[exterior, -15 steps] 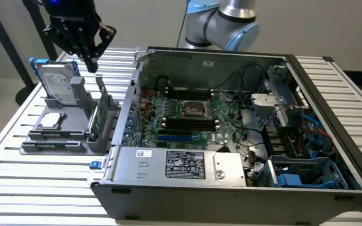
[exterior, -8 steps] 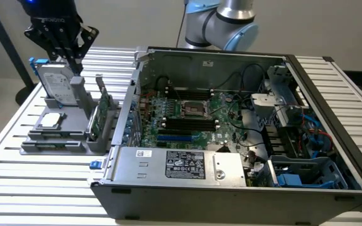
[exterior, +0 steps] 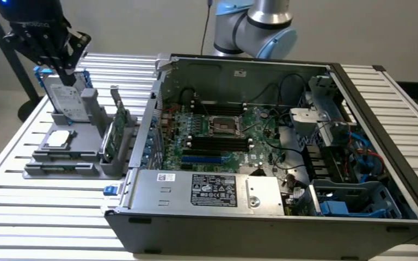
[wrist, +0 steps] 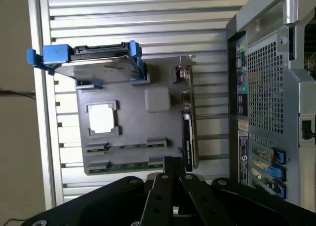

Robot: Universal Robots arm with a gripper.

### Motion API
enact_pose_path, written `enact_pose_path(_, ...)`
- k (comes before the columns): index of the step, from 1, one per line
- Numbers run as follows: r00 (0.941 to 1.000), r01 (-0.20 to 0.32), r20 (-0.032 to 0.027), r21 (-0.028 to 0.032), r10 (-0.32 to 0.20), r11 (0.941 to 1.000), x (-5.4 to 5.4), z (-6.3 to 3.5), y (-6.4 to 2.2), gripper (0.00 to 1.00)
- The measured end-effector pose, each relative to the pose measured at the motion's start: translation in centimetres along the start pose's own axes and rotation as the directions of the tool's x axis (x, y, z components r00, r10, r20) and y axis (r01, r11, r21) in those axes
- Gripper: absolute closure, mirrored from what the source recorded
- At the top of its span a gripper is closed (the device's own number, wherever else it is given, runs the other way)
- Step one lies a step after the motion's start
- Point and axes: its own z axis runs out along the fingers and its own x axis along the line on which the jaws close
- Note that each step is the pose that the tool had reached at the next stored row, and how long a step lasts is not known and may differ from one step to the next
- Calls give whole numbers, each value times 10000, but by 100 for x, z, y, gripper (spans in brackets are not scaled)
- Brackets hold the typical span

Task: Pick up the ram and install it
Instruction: 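Reach for the ram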

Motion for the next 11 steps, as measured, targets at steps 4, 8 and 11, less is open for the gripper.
enact_pose_path(4, 10000, 0, -6, 1, 0, 10000, 182, 10, -22, 89)
enact_pose_path(8, 10000, -1, -9, 1, 1, 10000, 364, 20, -43, 89)
enact_pose_path(11, 10000, 0, -11, 1, 0, 10000, 497, 28, -60, 89)
